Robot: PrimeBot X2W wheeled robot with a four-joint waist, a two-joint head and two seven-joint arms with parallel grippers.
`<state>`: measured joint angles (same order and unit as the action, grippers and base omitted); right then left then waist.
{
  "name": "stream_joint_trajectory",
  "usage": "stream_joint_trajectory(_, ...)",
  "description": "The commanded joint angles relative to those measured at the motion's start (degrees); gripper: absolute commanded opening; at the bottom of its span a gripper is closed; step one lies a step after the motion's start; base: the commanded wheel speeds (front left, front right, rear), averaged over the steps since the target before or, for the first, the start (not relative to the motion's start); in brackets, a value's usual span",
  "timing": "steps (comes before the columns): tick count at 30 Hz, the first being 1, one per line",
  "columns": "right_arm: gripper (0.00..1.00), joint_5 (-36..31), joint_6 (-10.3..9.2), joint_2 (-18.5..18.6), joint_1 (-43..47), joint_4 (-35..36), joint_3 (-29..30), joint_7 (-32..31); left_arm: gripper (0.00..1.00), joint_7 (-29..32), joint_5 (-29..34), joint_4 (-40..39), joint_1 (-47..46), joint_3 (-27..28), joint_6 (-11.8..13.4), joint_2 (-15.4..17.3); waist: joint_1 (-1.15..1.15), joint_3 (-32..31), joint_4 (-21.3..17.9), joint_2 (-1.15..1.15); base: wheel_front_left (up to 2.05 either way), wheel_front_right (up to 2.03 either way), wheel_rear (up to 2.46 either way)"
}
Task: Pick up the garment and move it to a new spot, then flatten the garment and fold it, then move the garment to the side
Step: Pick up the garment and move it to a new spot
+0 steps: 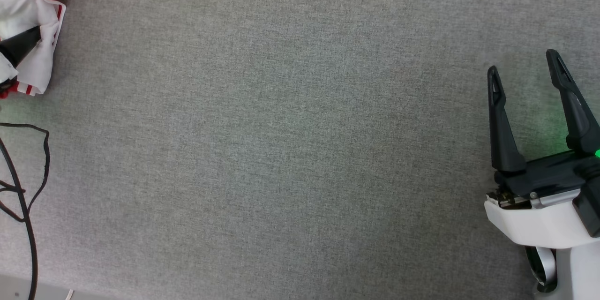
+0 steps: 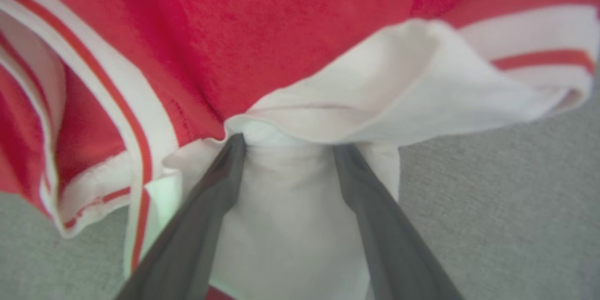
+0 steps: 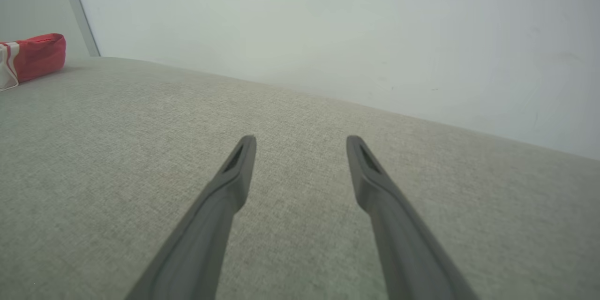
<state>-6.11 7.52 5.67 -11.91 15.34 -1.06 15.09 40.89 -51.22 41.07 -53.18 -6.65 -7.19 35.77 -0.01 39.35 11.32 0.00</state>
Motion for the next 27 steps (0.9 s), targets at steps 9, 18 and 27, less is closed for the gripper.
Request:
stream_joint_trajectory(9,1.00,1.0,-0.06,-0.9,0.3,-1.5,-0.3,0.1,0.00,-5.5,-0.3,-4.5,-0.4,-8.5,-0.3,2.1,0.01,-4.9,0.2,0.00,0.00,0.00,0.00)
stream_joint_trajectory(18,1.00,2.0,-0.06,-2.2,1.6,-3.0,-0.8,0.1,0.00,-10.5,-2.3,-17.4,-1.2,-18.4,-0.2,6.7,0.01,-12.3,0.5,0.00,0.00,0.00,0.00)
stream_joint_trajectory(27,1.00,3.5,-0.06,-2.8,2.5,-3.5,-0.6,0.1,0.00,-8.8,-0.8,-34.0,-2.3,-28.4,-0.2,6.8,0.01,-16.8,-2.7,0.00,0.00,0.00,0.00)
